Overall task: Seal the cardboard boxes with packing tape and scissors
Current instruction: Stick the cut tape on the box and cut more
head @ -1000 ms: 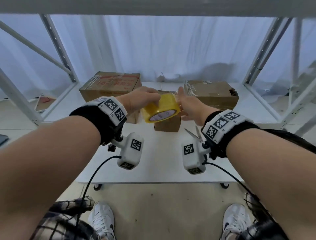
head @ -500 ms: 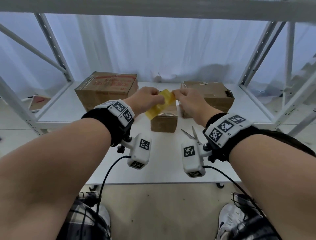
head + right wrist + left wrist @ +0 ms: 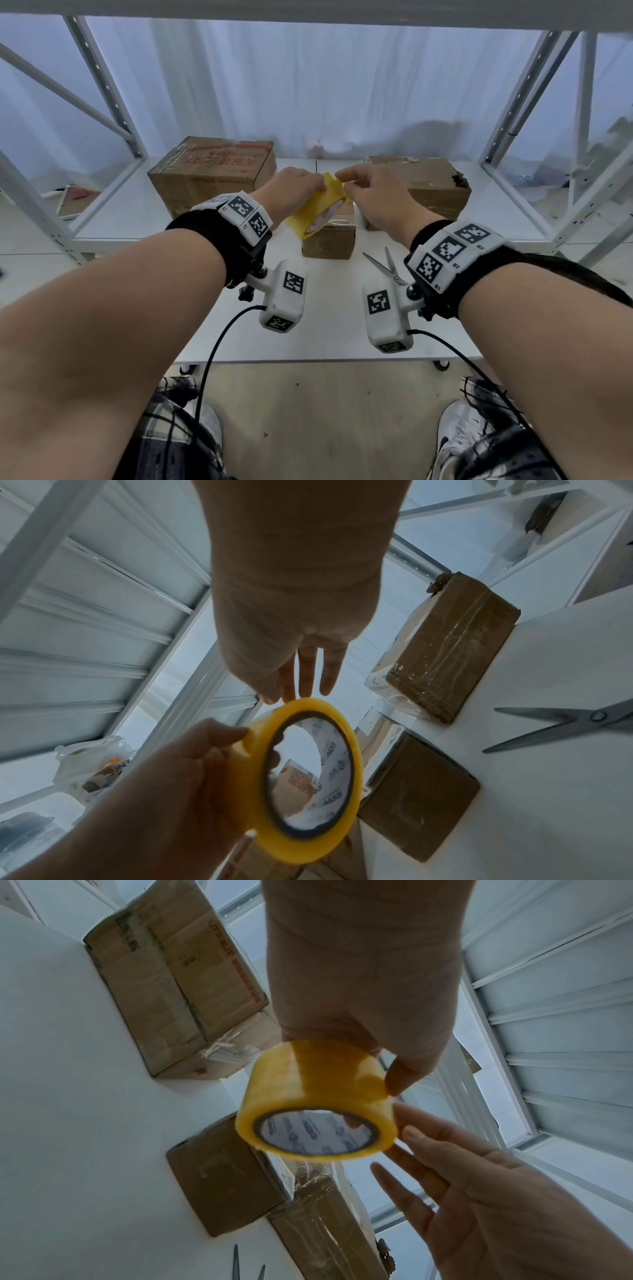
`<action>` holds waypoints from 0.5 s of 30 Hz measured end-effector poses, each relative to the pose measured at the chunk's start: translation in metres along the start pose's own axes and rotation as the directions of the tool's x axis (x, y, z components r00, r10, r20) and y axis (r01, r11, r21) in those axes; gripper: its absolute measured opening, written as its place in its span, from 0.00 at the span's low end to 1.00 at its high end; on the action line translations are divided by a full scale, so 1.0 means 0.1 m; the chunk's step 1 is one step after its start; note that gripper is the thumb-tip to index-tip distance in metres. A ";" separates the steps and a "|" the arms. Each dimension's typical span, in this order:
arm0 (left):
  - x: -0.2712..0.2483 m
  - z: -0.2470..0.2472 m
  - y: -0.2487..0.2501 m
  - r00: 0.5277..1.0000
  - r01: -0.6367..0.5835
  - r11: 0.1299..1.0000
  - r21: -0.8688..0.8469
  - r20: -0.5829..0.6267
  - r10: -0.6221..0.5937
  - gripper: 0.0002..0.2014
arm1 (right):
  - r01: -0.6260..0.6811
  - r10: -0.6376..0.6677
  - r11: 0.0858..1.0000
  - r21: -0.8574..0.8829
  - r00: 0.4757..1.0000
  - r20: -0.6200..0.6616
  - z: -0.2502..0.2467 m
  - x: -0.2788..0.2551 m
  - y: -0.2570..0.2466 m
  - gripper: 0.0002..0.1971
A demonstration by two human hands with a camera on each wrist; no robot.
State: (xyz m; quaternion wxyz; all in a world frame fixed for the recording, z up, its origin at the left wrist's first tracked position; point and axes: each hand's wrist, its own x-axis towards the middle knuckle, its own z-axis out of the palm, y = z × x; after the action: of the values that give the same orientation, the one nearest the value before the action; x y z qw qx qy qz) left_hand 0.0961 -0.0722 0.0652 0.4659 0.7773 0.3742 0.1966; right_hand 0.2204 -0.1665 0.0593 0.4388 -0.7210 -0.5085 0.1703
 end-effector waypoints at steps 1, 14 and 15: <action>0.00 -0.01 0.02 1.000 -0.002 1.000 0.002 -0.012 0.002 0.10 | -0.013 0.013 1.000 0.021 1.000 0.007 -0.01 0.00 0.03 0.13; -0.03 -0.03 0.03 0.993 -0.116 0.986 -0.117 -0.016 0.115 0.17 | -0.318 0.238 0.837 0.445 0.945 0.226 -0.14 -0.06 0.02 0.12; -0.02 -0.03 0.02 0.992 -0.125 0.986 -0.111 -0.011 0.125 0.17 | -0.326 0.262 0.835 0.442 0.944 0.203 -0.13 -0.06 0.02 0.14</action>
State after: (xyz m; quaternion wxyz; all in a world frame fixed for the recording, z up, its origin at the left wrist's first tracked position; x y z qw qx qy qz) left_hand 0.0938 -0.0728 0.0679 0.4945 0.7716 0.3142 0.2476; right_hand 0.2280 -0.1775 0.0633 0.5336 -0.6496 -0.3633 0.4017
